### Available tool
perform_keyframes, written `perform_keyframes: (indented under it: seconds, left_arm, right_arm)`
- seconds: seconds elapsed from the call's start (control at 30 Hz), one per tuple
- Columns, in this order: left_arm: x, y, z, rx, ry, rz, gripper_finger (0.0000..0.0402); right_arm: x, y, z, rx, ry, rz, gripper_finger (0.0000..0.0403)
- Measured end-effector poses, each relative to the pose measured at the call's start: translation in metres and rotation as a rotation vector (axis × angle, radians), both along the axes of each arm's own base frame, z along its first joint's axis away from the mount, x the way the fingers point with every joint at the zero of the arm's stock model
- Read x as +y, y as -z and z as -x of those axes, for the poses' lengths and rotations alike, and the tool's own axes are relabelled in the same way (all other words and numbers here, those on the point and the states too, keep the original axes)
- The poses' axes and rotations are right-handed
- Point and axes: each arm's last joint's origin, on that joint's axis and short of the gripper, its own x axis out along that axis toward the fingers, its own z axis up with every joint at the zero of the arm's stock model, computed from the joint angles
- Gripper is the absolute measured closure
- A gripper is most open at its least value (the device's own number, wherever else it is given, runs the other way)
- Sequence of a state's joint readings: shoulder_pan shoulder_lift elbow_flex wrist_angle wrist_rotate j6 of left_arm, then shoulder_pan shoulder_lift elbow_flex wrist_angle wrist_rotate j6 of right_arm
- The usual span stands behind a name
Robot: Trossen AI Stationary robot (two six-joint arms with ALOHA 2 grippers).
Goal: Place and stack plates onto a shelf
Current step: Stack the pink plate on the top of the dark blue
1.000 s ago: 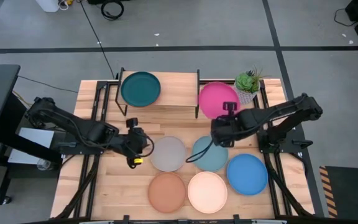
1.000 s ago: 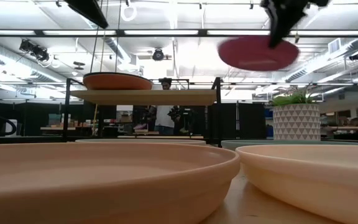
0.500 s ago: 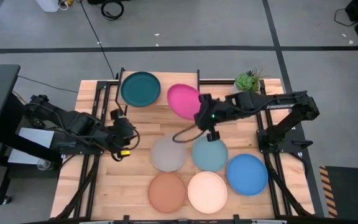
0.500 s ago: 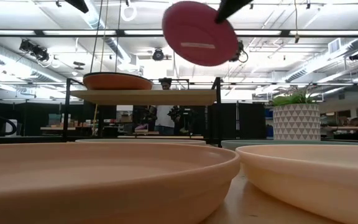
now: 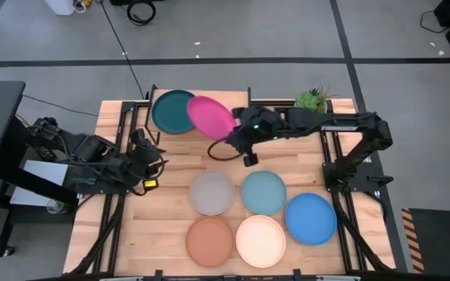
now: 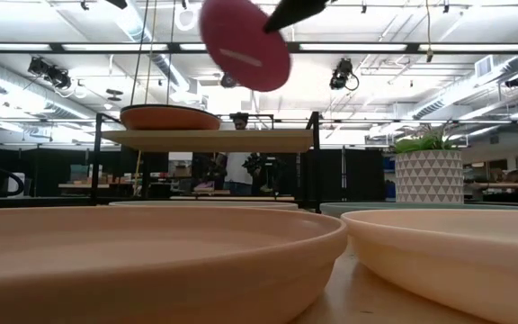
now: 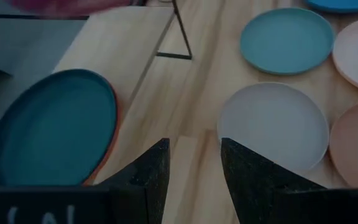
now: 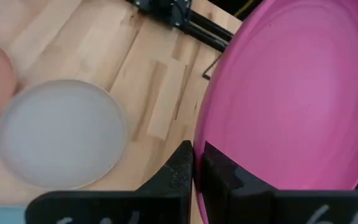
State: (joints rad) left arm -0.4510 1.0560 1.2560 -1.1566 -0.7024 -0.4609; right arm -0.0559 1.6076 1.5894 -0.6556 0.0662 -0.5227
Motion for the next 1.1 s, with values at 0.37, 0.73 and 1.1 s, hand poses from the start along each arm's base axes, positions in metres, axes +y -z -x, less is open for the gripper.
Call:
perform_keyframes:
  seconds: [0.37,0.73,1.1]
  left_arm:
    - [0.004,0.008,0.015,0.156,-0.005,0.120,0.0249]
    - [0.004,0.010,0.005,0.195,0.041,-0.192,0.0249]
    - [0.011,0.036,-0.051,0.515,0.077,-0.703,0.0248]
  right_arm:
    - [-0.020,0.035,-0.051,0.043,-0.112,0.222,0.0378]
    - [-0.041,0.039,-0.062,0.068,-0.125,0.377,0.0378]
    - [-0.042,0.042,-0.053,0.160,-0.125,0.361,0.0378]
